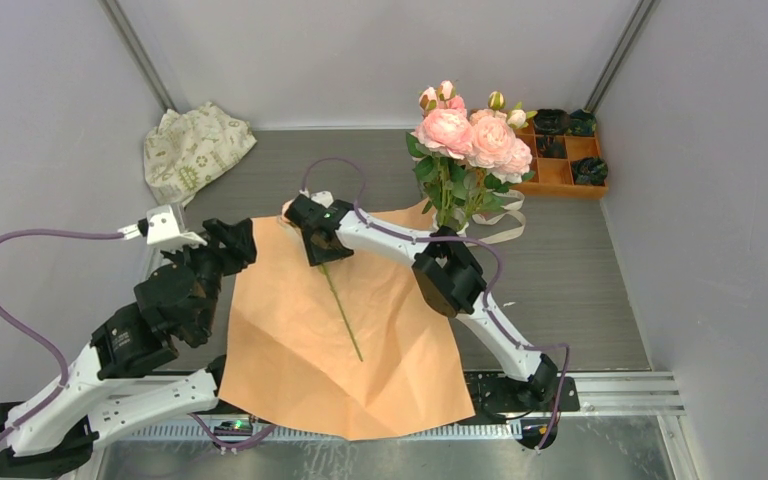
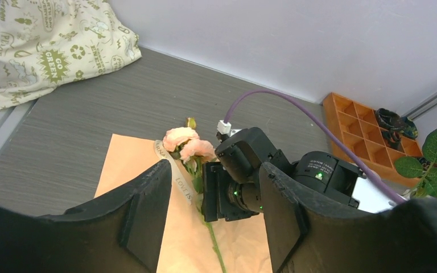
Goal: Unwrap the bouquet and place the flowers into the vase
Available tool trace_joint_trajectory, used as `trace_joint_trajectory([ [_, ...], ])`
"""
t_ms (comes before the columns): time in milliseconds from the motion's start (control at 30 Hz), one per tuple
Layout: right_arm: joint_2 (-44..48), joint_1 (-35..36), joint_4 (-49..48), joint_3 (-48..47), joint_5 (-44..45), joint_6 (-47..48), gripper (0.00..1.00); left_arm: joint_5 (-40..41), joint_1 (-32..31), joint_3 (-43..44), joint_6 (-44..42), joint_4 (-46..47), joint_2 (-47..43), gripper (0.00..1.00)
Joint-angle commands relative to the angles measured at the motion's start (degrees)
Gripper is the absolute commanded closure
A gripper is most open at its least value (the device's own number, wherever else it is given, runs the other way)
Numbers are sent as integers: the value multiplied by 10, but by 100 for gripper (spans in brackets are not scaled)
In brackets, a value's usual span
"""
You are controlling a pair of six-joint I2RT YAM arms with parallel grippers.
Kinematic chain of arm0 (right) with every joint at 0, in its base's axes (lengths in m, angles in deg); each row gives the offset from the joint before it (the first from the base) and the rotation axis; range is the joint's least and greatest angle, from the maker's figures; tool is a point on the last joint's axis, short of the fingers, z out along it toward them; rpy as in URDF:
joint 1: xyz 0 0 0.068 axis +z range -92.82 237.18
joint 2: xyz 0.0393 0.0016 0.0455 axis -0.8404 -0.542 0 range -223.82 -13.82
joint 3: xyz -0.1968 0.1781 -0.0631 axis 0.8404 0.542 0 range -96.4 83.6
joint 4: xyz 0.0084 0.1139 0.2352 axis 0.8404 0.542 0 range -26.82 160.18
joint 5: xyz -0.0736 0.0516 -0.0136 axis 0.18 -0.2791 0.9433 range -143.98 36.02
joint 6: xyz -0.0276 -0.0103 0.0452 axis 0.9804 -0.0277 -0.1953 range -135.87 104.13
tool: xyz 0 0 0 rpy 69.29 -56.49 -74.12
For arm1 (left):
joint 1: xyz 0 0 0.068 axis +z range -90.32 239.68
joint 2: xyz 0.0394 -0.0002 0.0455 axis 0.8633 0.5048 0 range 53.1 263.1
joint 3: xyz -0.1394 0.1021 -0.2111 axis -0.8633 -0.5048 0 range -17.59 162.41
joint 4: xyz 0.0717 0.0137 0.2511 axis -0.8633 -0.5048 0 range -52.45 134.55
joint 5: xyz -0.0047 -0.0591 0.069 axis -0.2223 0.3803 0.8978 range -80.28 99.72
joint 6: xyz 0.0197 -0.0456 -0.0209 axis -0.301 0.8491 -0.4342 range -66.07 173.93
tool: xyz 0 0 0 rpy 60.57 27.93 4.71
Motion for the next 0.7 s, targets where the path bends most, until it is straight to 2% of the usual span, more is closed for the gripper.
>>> trace_joint_trajectory([
  [0,7,-3,-13,-31,-25,1,40,14,-2,-1,-8,37,9,41],
  [133,0,-5,-20,-29,-33,0,44,13,-2,-6,-8,43,10,40],
  [300,-10,-6,-36,-24,-52,-6,54,11,-2,-8,-6,42,11,40],
  [667,-21,-6,-50,-18,-78,-9,81,15,-1,-14,-3,37,5,40],
])
